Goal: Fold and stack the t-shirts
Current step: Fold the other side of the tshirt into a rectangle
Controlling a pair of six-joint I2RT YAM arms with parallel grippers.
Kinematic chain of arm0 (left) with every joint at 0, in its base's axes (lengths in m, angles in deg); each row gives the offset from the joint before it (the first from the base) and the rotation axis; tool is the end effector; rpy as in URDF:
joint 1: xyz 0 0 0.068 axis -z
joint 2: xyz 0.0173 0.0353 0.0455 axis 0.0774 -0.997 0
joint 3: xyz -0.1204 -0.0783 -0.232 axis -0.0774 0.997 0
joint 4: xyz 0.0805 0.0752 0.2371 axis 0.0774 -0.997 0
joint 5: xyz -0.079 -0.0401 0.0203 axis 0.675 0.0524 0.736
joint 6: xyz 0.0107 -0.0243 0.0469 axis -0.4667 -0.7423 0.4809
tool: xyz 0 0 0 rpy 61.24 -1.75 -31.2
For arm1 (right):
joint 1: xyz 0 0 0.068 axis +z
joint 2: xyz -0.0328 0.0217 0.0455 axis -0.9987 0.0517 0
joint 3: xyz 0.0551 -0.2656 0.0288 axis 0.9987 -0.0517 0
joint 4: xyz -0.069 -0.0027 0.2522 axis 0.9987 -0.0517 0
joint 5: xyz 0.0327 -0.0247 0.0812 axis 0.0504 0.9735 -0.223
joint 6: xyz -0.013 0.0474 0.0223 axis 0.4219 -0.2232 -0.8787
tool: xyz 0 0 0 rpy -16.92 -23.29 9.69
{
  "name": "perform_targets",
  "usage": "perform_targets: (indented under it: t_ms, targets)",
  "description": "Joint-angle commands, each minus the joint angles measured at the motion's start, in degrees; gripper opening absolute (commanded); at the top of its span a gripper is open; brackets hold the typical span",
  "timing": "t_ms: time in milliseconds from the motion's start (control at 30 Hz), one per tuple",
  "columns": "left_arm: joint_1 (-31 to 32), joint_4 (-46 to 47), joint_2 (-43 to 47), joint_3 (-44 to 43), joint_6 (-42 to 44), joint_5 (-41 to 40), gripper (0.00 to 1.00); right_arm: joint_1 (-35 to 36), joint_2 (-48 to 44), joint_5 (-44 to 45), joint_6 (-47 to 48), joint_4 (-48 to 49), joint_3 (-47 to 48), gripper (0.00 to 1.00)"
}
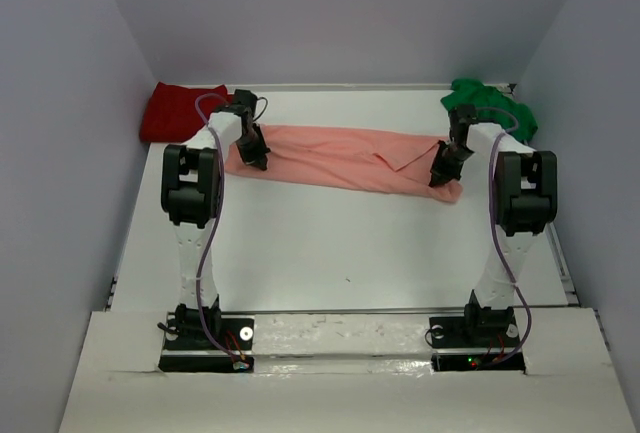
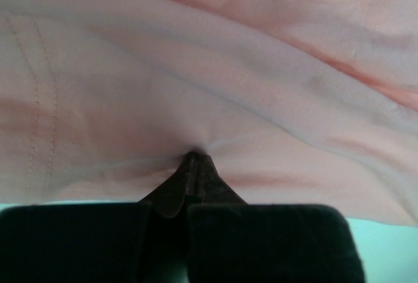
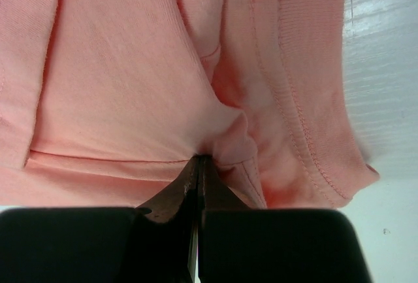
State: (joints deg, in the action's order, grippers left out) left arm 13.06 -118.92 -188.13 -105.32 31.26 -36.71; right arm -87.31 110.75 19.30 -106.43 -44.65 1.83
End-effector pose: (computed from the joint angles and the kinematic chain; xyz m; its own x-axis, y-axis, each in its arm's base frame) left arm 0.4649 -0.0755 0.1711 -0.8994 -0.2681 -0.3453 -0.1694 0.9419 -0.2901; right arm 0.4061 0.0020 0.1664 -0.9055 0.3867 -0.1747 0.3545 0.9157 0.1893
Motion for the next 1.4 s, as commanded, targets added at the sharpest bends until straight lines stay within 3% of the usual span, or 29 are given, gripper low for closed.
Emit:
perform_targets:
  t_ms: [0, 667, 867, 1033, 1133, 1200, 1267, 1367]
  targets:
    - [0.1, -4.1, 0.0, 4.2, 2.3, -5.8, 0.0, 0.9, -2.2, 2.8, 1.3, -3.8, -1.1, 0.0]
    - [0.3, -2.0, 20.9, 32.2, 1.1, -4.0, 0.0, 4.0, -13.6, 6.0, -1.1, -12.5, -14.5, 0.0]
    - [0.3, -2.1, 25.4, 34.8, 1.6, -4.0, 0.0, 4.6, -21.2, 7.8, -2.0, -11.7, -18.6, 0.0]
    - [0.3, -2.8, 31.1, 30.8, 2.4, -4.2, 0.0, 5.1, -28.8, 6.8, -0.6, -9.6, -16.1, 0.0]
    - [0.3, -4.2, 33.7, 26.1, 2.5, -4.3, 0.0, 5.1, -36.0, -2.5, 0.8, -4.6, -14.7, 0.21]
    - [0.4, -4.3, 35.0, 22.7, 2.7, -2.8, 0.01, 5.1, -39.9, -11.3, -1.3, -1.5, -16.0, 0.52]
    - [0.5, -3.1, 35.9, 21.2, 2.9, -0.1, 0.05, 5.1, -41.1, -18.7, -3.1, 3.6, -17.6, 0.56]
    - [2.8, 0.6, 35.9, 20.1, 3.1, 5.4, 0.07, 5.1, -41.3, -23.2, -7.2, 10.0, -21.8, 0.57]
